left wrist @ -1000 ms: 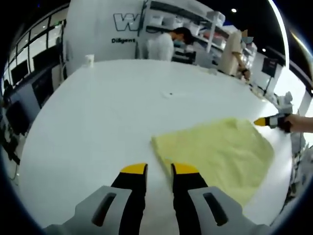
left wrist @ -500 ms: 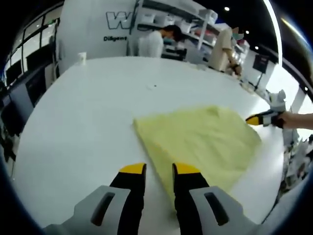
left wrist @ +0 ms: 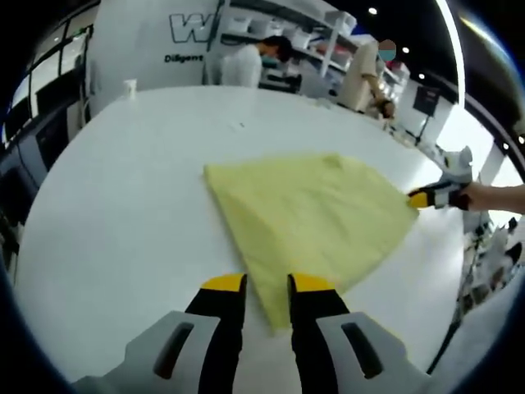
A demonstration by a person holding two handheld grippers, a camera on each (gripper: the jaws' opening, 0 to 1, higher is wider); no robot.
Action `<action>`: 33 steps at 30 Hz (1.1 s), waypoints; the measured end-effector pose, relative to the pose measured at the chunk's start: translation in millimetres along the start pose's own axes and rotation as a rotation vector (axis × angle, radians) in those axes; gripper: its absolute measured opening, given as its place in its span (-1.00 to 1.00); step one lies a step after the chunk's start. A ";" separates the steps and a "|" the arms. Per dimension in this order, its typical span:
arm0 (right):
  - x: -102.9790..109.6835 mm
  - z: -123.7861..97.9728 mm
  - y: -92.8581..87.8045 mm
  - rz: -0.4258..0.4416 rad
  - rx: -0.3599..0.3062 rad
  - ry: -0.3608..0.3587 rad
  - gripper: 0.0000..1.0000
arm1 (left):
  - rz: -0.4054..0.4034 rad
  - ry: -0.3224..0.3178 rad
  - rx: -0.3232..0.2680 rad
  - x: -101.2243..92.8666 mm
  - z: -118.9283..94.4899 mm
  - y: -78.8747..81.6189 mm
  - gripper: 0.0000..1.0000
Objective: Fold the garment on the visible template until the final outline fits inside the template.
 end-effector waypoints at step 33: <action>13.5 -23.4 -21.3 -0.116 0.058 0.062 -1.00 | 0.040 -0.042 0.096 -2.8 -7.9 -25.9 -0.96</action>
Point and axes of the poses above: the point that each gripper's makers call its tool centre point, and the gripper's own axes: z roughly forward along the fingers, x roughly to its left, y roughly out of its top, the point moved 3 cm from there along -z, roughly backward along the fingers, and after that the axes turned 14 degrees about -x, right-handed, at the moved point
